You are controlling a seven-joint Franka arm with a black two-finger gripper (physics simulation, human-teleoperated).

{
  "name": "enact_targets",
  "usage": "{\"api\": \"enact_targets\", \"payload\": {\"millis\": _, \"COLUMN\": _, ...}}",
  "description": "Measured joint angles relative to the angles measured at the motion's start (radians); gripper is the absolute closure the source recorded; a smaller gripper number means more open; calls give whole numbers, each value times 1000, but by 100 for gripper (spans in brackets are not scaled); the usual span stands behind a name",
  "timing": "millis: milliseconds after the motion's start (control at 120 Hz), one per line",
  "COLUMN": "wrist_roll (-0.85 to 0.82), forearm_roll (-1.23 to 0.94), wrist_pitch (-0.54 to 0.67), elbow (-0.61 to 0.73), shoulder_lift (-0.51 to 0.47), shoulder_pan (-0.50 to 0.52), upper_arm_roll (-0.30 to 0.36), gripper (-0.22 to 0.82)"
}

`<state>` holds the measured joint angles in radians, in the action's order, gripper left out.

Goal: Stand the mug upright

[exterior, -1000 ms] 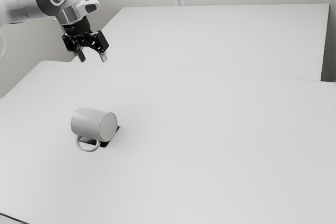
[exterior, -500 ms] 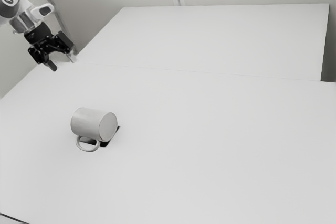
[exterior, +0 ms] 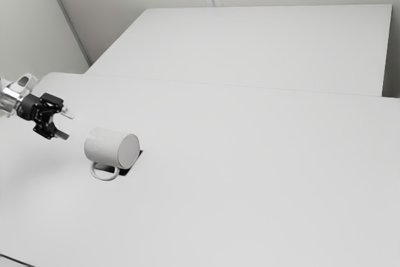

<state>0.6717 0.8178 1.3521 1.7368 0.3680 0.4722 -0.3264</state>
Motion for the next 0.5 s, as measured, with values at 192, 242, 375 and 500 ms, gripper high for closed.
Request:
{"api": "enact_targets", "payload": {"millis": 192, "wrist_roll": 129, "forearm_roll": 80, "wrist_pitch": -26, "elbow": -66, "shoulder_lift": 106, "shoulder_pan": 13, "upper_arm_roll": 1, "gripper": 0}}
{"api": "enact_targets", "payload": {"millis": 242, "wrist_roll": 157, "forearm_roll": 105, "wrist_pitch": -30, "elbow": -72, "shoulder_lift": 134, "shoulder_pan": 16, "upper_arm_roll": 2, "gripper": 0}}
{"api": "enact_targets", "payload": {"millis": 375, "wrist_roll": 220, "forearm_roll": 175, "wrist_pitch": -37, "elbow": -74, "shoulder_lift": 191, "shoulder_pan": 14, "upper_arm_roll": 14, "gripper": 0}}
{"api": "enact_targets", "payload": {"millis": 500, "wrist_roll": 264, "forearm_roll": 206, "wrist_pitch": -54, "elbow": -28, "shoulder_lift": 183, "shoulder_pan": 5, "upper_arm_roll": 27, "gripper": 0}}
